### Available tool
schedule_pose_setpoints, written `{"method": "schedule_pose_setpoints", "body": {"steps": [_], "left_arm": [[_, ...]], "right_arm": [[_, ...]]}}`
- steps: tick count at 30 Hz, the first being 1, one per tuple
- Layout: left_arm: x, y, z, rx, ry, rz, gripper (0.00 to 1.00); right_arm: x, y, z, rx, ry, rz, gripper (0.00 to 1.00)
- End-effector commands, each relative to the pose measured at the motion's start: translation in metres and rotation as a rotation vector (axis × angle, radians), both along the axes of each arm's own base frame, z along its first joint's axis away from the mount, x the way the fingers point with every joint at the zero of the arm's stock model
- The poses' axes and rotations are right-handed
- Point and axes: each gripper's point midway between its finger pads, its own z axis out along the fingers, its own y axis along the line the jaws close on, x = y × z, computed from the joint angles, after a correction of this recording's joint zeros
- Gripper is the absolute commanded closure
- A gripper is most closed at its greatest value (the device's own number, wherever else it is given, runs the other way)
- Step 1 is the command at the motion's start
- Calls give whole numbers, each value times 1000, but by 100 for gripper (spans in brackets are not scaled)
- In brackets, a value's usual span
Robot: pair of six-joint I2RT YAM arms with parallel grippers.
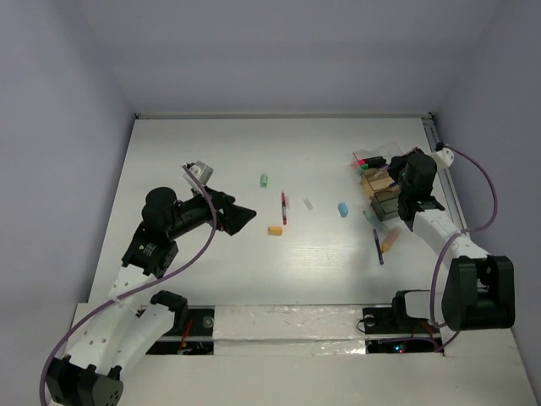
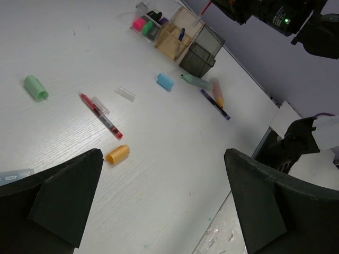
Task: Sort the stationery into containers
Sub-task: Place the pen in the storage box.
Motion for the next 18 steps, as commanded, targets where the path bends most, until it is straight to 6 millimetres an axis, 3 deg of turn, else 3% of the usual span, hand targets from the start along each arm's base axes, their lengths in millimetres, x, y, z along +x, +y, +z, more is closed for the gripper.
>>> {"method": "schedule_pose_setpoints", "body": {"steps": [1,10,18], "left_arm": [[-1,1,26,-12,-85,1,1],[-2,-1,25,1,-87,4,1],[-2,-2,25,5,-87,2,1]], "right_arm": [[15,-21,14,-6,-33,-79,100],[27,-39,-20,18,29,-152,100],[36,-35,-48,80,78,-140,100]]}}
